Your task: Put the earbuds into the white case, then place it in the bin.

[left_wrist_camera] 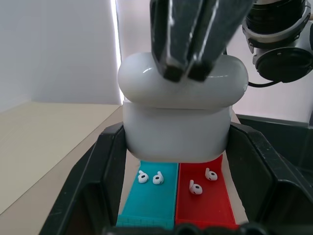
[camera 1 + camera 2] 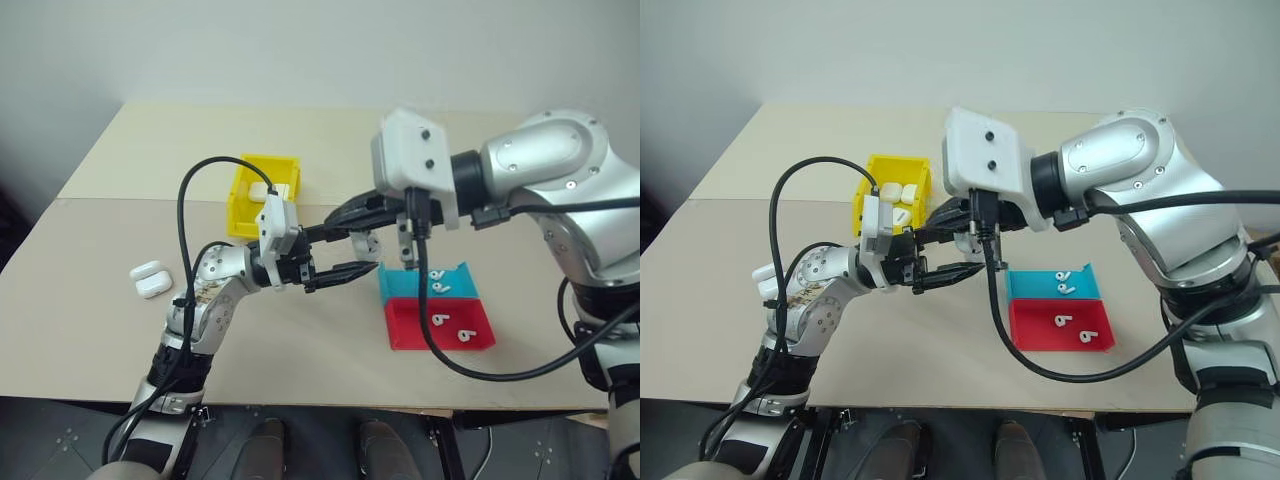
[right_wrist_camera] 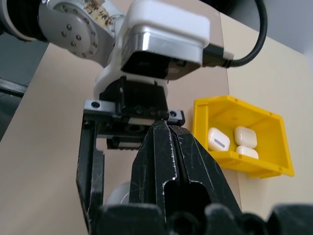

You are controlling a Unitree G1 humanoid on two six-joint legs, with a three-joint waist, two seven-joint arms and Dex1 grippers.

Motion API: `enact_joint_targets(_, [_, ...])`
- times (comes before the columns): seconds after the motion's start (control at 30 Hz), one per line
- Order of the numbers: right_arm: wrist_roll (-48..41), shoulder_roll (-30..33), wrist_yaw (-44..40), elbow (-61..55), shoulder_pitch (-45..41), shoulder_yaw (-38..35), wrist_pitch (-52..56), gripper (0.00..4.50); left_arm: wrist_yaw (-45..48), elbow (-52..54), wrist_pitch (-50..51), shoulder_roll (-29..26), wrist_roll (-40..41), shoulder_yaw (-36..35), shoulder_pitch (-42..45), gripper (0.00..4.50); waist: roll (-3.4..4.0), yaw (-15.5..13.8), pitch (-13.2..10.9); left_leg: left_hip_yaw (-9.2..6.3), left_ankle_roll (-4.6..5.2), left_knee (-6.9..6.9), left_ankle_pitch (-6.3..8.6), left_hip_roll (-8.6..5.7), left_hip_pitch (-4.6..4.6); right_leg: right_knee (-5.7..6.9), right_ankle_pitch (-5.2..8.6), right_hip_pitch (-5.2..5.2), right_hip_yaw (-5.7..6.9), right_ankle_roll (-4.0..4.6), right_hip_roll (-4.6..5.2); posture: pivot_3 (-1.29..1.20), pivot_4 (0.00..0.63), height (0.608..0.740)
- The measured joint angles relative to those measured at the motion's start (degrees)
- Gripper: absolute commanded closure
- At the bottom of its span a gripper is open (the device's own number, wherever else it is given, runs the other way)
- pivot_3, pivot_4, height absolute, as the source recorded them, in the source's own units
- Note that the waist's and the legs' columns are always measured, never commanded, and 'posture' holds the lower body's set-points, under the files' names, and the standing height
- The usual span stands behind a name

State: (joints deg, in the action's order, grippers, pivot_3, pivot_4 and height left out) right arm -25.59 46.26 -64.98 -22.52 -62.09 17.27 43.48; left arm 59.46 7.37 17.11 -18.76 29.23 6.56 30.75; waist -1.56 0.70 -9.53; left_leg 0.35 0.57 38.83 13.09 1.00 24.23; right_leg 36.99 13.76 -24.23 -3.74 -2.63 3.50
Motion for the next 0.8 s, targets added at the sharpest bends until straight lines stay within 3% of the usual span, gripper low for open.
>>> enact_joint_targets(0.27, [-0.1, 3.2, -0.1, -0.8, 5.5, -4.1, -1.7, 4.45, -2.5, 0.5, 0.1, -1.1, 0.0, -1.2, -1.9, 1.74, 0.0, 0.2, 0.0, -0.01, 0.0, -0.01, 0.0, 0.03, -0.03, 0.03, 0.0, -0.01, -0.02, 0.01, -0.04, 0.0, 0.15, 0.74])
enact_joint_targets(0.67, [-11.6, -3.5, 11.3, -2.9, 11.4, -19.3, 5.9, 4.45, -10.0, 4.1, 0.0, -0.7, 0.0, -5.0, -2.6, 1.74, 0.0, 0.0, 0.0, -0.05, 0.0, -0.01, 0.0, 0.02, -0.03, 0.03, 0.0, 0.02, -0.01, 0.01, -0.02, 0.0, 0.15, 0.74])
enact_joint_targets(0.8, [-15.7, -2.3, 15.2, -4.9, 14.5, -23.8, 10.8, 4.45, -20.1, 3.1, 0.0, 1.9, -3.3, -7.9, -1.7, 1.74, -0.01, -0.2, 0.0, -0.08, 0.0, 0.01, 0.0, 0.01, -0.04, 0.01, -0.01, 0.09, 0.02, 0.01, 0.01, 0.0, 0.15, 0.74])
